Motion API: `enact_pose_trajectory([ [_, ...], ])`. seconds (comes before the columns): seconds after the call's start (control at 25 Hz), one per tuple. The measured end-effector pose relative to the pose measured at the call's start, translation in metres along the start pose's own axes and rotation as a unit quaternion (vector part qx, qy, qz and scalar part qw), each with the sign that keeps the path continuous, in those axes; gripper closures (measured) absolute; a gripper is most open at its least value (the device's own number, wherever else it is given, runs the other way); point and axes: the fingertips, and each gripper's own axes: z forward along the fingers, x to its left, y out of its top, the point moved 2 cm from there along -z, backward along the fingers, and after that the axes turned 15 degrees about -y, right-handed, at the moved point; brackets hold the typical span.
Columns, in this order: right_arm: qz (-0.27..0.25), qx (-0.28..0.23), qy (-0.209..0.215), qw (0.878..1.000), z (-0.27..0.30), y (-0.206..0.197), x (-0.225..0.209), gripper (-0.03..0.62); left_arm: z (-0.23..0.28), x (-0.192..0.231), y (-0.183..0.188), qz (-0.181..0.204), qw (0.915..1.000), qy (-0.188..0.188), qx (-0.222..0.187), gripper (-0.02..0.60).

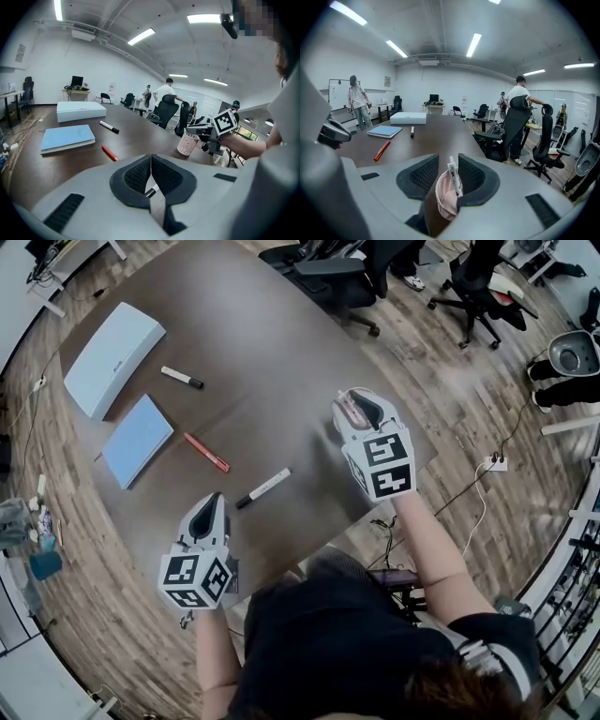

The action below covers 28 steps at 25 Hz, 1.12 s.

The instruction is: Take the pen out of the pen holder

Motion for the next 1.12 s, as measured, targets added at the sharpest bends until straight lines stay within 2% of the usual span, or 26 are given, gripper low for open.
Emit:
enact_pose_trajectory([
  [0.4, -0.056, 0.029, 0.006, 0.998, 0.019, -0.004, 0.003, 0.462, 0.008, 0.006, -0.002, -0.011, 0.9999, 0.008, -0.003, 0.552],
  [0.64, -0.085, 0.048, 0.014, 0.995, 0.023, -0.006, 0.003, 0.519, 0.012, 0.009, -0.001, -0.013, 0.9998, 0.013, -0.001, 0.552],
  [1.12, -0.087, 0.055, 0.036, 0.994, 0.023, -0.008, 0.002, 0.519, 0.006, 0.009, -0.003, -0.009, 0.9995, 0.03, 0.002, 0.552],
])
